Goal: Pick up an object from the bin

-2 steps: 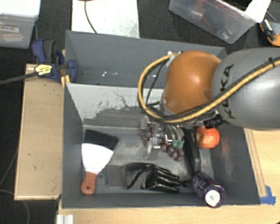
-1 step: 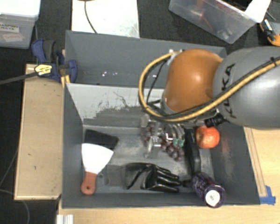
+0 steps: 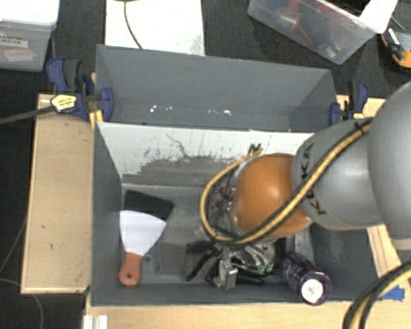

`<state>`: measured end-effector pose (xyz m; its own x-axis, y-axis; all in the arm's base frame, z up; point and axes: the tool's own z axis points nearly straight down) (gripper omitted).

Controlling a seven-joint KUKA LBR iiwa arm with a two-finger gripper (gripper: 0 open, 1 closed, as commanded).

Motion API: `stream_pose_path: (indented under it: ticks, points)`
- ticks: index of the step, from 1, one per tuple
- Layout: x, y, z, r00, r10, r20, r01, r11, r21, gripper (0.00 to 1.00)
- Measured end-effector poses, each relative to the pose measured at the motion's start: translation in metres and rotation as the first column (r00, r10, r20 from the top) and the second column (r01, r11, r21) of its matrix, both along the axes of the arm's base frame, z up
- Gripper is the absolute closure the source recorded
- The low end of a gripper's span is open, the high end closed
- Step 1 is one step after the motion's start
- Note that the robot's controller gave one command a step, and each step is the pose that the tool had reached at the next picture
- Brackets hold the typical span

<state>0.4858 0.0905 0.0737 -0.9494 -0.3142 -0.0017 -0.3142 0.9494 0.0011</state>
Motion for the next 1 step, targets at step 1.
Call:
stream_pose_path:
  ticks: [1]
  points:
    - [-0.0054,-0.0033,0.0608,0.995,0.096,0.011,-0.096,0.995,0.001,0.0]
